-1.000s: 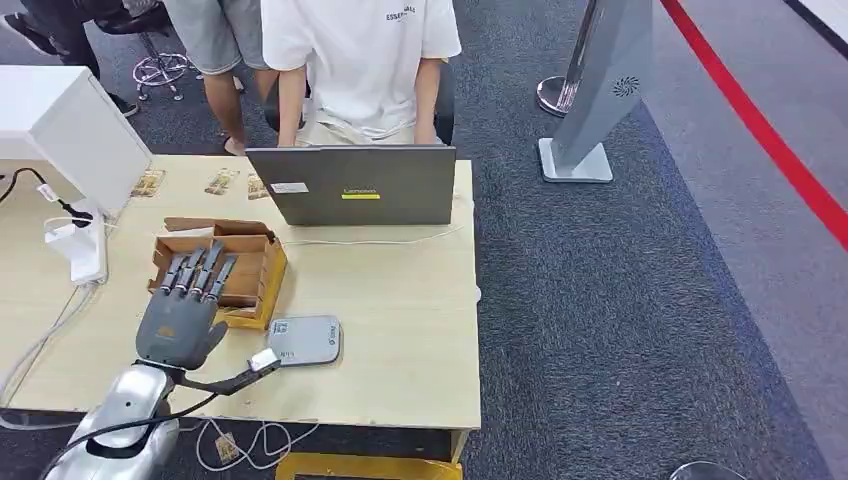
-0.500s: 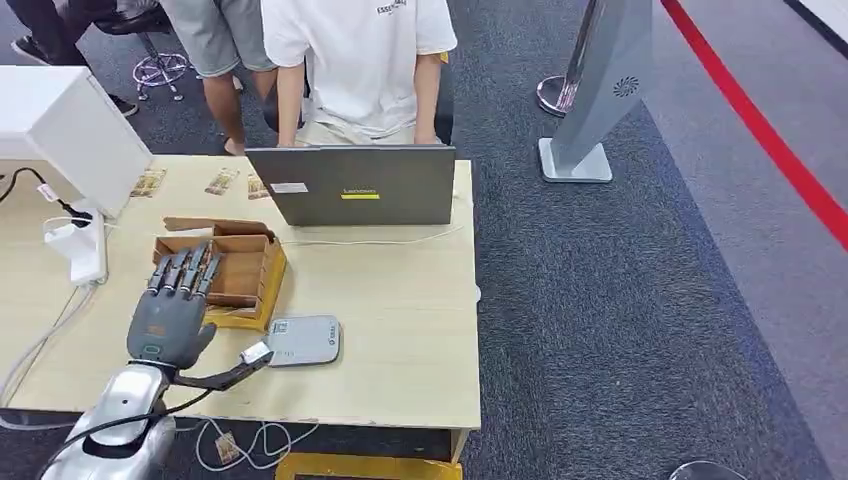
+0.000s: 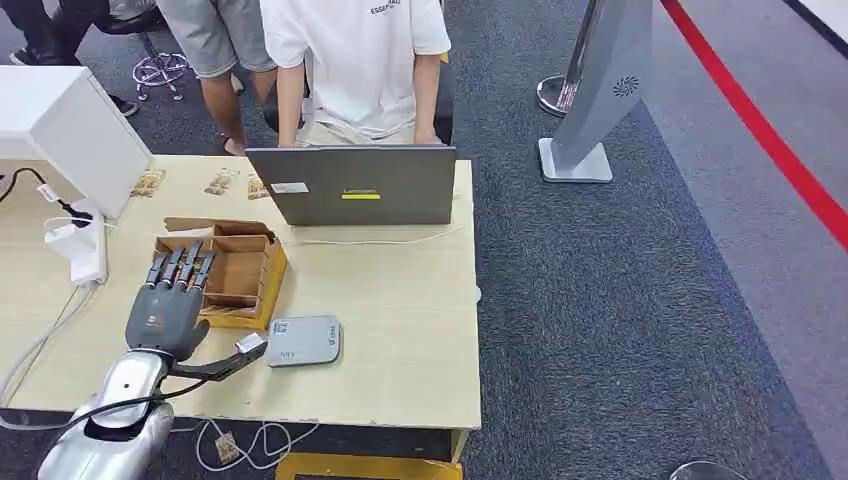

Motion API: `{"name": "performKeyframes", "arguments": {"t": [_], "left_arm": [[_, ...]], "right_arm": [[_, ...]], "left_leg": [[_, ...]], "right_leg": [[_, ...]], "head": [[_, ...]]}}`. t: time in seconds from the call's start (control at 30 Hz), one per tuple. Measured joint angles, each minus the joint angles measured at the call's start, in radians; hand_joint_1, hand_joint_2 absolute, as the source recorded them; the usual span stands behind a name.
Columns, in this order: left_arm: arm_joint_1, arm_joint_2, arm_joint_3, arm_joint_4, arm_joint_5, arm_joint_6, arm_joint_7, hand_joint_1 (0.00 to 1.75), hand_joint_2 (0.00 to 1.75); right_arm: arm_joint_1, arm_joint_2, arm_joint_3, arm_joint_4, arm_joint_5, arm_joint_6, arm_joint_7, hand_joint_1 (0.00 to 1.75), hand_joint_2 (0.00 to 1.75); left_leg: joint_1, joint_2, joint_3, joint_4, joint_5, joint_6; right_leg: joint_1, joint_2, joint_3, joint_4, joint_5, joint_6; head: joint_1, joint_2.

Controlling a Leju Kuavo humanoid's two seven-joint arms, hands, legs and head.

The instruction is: Pass the card to the sensor for recognition and then transmit it.

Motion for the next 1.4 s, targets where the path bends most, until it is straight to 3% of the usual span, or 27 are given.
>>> {"name": "performKeyframes", "arguments": {"t": [0.83,1.1,1.4], "left_arm": [[-0.038,-0.014,-0.003,0.064,0.0,0.017,-0.019,0.0,1.75],[-0.035,-0.018,-0.003,0.063,0.0,0.077,-0.089,0.0,1.75],[-0.022,-0.018,-0.003,0.051,0.0,0.082,-0.113,0.0,1.75]], "right_arm": [[-0.008,0.0,0.0,-0.003,0.009,0.003,0.003,0.0,1.75],[-0.01,0.0,0.001,-0.003,0.011,0.005,0.003,0.0,1.75],[-0.012,0.0,0.001,-0.003,0.012,0.005,0.002,0.0,1.75]], "left_leg": [[0.0,0.0,0.0,0.0,0.0,0.0],[0.0,0.0,0.0,0.0,0.0,0.0],[0.0,0.0,0.0,0.0,0.0,0.0]], "right_leg": [[0.0,0.0,0.0,0.0,0.0,0.0],[0.0,0.0,0.0,0.0,0.0,0.0],[0.0,0.0,0.0,0.0,0.0,0.0]], "head": [[0.0,0.0],[0.0,0.0],[0.0,0.0]]}}
